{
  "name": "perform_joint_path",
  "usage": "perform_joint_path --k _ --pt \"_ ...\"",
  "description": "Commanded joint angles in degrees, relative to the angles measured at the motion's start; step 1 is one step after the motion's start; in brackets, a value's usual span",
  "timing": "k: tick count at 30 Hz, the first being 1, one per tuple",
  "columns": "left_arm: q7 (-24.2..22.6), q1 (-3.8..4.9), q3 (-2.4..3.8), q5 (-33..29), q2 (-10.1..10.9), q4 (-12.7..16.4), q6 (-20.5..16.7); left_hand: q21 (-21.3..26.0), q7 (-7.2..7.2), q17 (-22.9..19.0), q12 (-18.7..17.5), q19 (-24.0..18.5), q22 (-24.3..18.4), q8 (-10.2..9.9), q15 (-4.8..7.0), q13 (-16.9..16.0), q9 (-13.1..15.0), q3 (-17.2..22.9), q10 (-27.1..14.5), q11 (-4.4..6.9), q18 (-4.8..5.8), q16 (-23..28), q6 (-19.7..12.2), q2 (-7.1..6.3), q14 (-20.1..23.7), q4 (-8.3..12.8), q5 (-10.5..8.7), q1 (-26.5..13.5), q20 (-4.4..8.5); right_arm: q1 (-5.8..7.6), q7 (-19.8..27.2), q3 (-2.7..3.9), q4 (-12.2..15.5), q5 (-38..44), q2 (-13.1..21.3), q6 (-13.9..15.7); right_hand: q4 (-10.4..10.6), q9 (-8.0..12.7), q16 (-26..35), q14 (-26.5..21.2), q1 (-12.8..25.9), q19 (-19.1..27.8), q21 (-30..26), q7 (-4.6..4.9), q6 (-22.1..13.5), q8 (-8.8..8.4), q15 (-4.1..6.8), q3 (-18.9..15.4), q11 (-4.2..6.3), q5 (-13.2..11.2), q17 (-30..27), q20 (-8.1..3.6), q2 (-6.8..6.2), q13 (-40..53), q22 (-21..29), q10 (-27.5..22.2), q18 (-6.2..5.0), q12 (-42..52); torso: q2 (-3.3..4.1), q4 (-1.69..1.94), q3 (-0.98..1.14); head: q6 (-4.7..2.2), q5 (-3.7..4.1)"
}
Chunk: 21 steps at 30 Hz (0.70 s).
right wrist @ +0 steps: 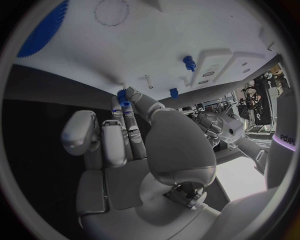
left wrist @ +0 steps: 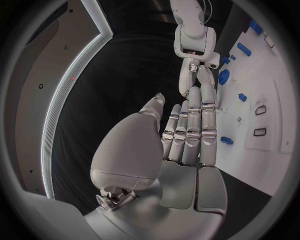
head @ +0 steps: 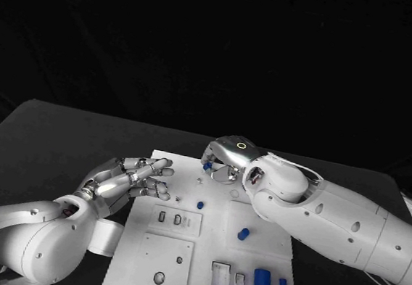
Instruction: Assemble the parts on the task board
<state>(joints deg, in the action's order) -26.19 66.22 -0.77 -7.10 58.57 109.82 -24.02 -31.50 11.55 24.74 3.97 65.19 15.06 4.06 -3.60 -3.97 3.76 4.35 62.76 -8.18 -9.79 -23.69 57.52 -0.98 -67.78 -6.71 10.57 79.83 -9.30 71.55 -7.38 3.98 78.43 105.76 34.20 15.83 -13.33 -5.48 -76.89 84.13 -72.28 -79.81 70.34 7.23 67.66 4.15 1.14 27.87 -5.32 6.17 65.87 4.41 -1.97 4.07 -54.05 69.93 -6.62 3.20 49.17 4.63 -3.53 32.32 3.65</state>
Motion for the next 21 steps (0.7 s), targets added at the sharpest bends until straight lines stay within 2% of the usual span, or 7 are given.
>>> perform_joint_path --k 1,13,16,17,19,20,21 --pt "-0.18 0.11 0.05 -0.04 -0.13 0.02 0.66 -0.35 0.23 0.09 -0.31 -0.36 0.05 -0.34 -0.05 0.06 -0.05 0.14 -0.37 0.15 -0.55 -0.40 -0.12 -0.26 0.26 0.18 -0.15 0.52 0.12 -0.24 0.14 -0.13 -0.37 0.58 -0.21 -2.17 0.02 -0.04 -0.20 2.12 -1.00 -0.01 0.33 0.29 0.00 -0.22 0.30 0.39 1.76 0.06 0.01 -0.39 0.52 0.54 0.04 1.96 0.14 0.40 0.08 0.05 -0.07 0.08 -0.06" --pt "-0.15 0.15 0.06 -0.04 -0.22 -0.05 0.67 -0.39 0.28 0.14 -0.33 -0.43 0.08 -0.36 -0.07 0.07 -0.06 0.19 -0.47 0.11 -0.55 -0.42 -0.20 -0.29 0.34 0.21 -0.15 0.50 0.10 -0.30 0.13 -0.15 -0.69 0.57 -0.66 -2.46 0.23 -0.05 -0.10 2.06 -0.83 0.10 0.24 0.30 -0.09 -0.29 0.25 0.52 1.71 -0.19 -0.19 -0.35 0.37 0.52 0.22 1.79 0.10 0.36 0.16 0.02 -0.11 0.14 -0.08" --pt "-0.13 0.16 0.06 -0.04 -0.24 -0.09 0.66 -0.39 0.28 0.14 -0.33 -0.43 0.08 -0.36 -0.07 0.07 -0.06 0.19 -0.47 0.11 -0.55 -0.42 -0.20 -0.29 0.34 0.21 -0.15 0.50 0.10 -0.30 -0.03 -0.16 -0.84 0.58 -0.67 -2.26 0.61 0.07 0.06 1.93 -0.45 0.34 0.06 0.52 -0.81 -0.58 0.03 0.80 1.48 -0.46 -0.48 -0.21 -0.17 0.32 0.52 0.85 0.06 0.21 0.19 0.04 -0.11 0.06 -0.08" --pt "-0.12 0.16 0.06 -0.04 -0.24 -0.10 0.65 -0.42 0.30 0.16 -0.34 -0.46 0.09 -0.37 -0.08 0.08 -0.06 0.22 -0.52 0.09 -0.54 -0.43 -0.23 -0.29 0.38 0.23 -0.15 0.50 0.09 -0.30 -0.07 -0.16 -0.95 0.51 -0.67 -1.89 0.90 0.44 0.35 1.78 0.10 0.62 -0.31 1.04 -2.37 -0.80 -0.36 0.88 1.07 -0.87 -0.97 -0.03 -0.78 -0.01 1.13 -0.66 -0.01 0.13 0.19 0.03 -0.13 0.06 -0.07" --pt "-0.09 0.16 0.06 -0.04 -0.24 -0.09 0.65 -0.43 0.32 0.17 -0.35 -0.48 0.10 -0.37 -0.09 0.09 -0.07 0.24 -0.56 0.08 -0.54 -0.43 -0.26 -0.29 0.40 0.24 -0.15 0.49 0.09 -0.30 -0.25 -0.17 -1.18 0.41 -0.66 -1.04 1.70 1.91 2.55 0.82 1.33 2.84 -3.82 2.92 -8.92 -0.74 -1.60 0.80 -1.32 -2.65 -4.47 1.26 -3.11 -0.56 6.87 -7.22 -0.68 0.24 0.18 0.00 -0.14 0.02 -0.08" --pt "-0.07 0.16 0.06 -0.04 -0.24 -0.09 0.64 -0.43 0.32 0.17 -0.35 -0.48 0.10 -0.37 -0.09 0.09 -0.07 0.24 -0.56 0.08 -0.54 -0.43 -0.26 -0.29 0.40 0.24 -0.15 0.49 0.09 -0.29 -0.37 -0.17 -1.27 0.45 -0.65 -0.73 1.77 2.03 3.46 0.46 1.49 3.67 -5.25 3.64 -11.11 -0.87 -2.17 0.12 -1.56 -2.89 -5.92 1.45 -4.28 -0.65 9.20 -9.19 -1.16 0.13 0.20 -0.01 -0.15 0.01 -0.08" --pt "-0.07 0.16 0.06 -0.04 -0.24 -0.09 0.64 -0.43 0.32 0.17 -0.35 -0.48 0.10 -0.37 -0.09 0.09 -0.07 0.24 -0.56 0.08 -0.54 -0.43 -0.26 -0.29 0.40 0.24 -0.15 0.49 0.09 -0.29 -0.43 -0.17 -1.30 0.48 -0.65 -0.58 2.02 2.03 3.88 0.29 1.49 4.06 -5.92 3.81 -12.85 -0.74 -2.40 -0.48 -1.80 -3.01 -6.56 1.65 -4.88 -0.64 10.23 -10.70 -1.35 0.20 0.20 -0.01 -0.14 0.01 -0.08"
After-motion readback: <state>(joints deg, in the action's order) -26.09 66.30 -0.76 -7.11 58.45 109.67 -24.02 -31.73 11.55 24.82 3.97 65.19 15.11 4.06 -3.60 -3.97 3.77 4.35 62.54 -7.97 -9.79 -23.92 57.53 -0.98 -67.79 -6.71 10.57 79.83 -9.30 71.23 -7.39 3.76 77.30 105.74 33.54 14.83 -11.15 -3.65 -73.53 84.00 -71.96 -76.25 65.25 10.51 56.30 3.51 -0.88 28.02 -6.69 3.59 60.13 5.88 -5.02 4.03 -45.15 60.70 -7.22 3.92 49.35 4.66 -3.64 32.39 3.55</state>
